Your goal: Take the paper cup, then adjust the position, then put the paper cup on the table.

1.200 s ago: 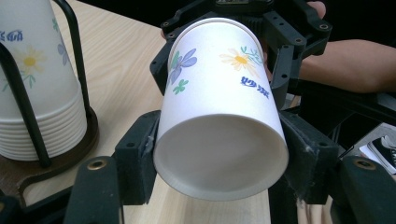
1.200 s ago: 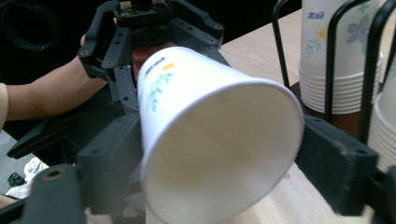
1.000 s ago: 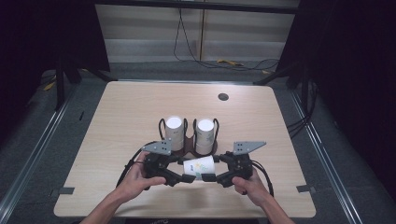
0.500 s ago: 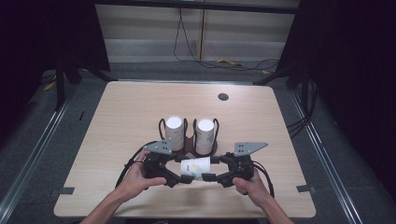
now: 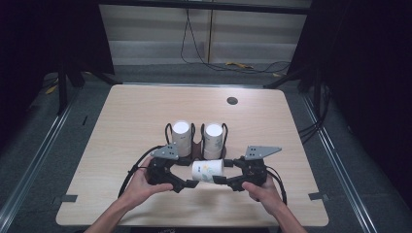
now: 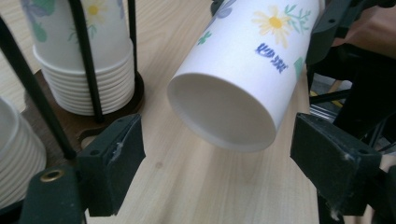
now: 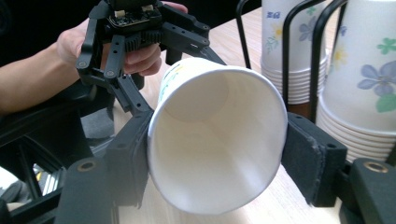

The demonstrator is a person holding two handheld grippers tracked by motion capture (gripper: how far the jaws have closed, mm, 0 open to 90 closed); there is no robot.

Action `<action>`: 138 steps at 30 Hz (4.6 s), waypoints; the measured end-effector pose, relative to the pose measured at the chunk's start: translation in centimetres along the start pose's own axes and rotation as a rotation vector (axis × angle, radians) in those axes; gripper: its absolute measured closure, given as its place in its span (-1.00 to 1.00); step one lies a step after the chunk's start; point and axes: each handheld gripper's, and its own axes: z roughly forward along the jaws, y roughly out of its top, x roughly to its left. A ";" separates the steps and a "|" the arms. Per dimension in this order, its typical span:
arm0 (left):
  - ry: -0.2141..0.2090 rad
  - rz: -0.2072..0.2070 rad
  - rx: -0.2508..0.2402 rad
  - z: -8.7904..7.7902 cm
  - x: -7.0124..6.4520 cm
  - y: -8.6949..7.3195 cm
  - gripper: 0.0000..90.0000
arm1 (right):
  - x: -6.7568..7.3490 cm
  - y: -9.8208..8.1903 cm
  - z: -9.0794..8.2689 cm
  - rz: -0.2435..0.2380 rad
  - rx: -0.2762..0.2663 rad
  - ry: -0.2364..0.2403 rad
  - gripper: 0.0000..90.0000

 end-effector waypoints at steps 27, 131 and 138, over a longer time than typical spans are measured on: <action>0.153 -0.046 0.078 -2.2 1.4 -2.9 -0.60 | -1.6 -0.2 -3.0 0.063 0.144 -0.212 -0.31; 0.226 -0.086 0.119 -3.0 3.1 -4.5 -0.62 | -12.2 4.0 -2.1 0.215 0.472 -0.680 -0.59; 0.263 -0.119 0.085 -4.2 3.7 -4.7 -0.62 | -11.7 2.6 -2.7 0.228 0.379 -0.679 -0.62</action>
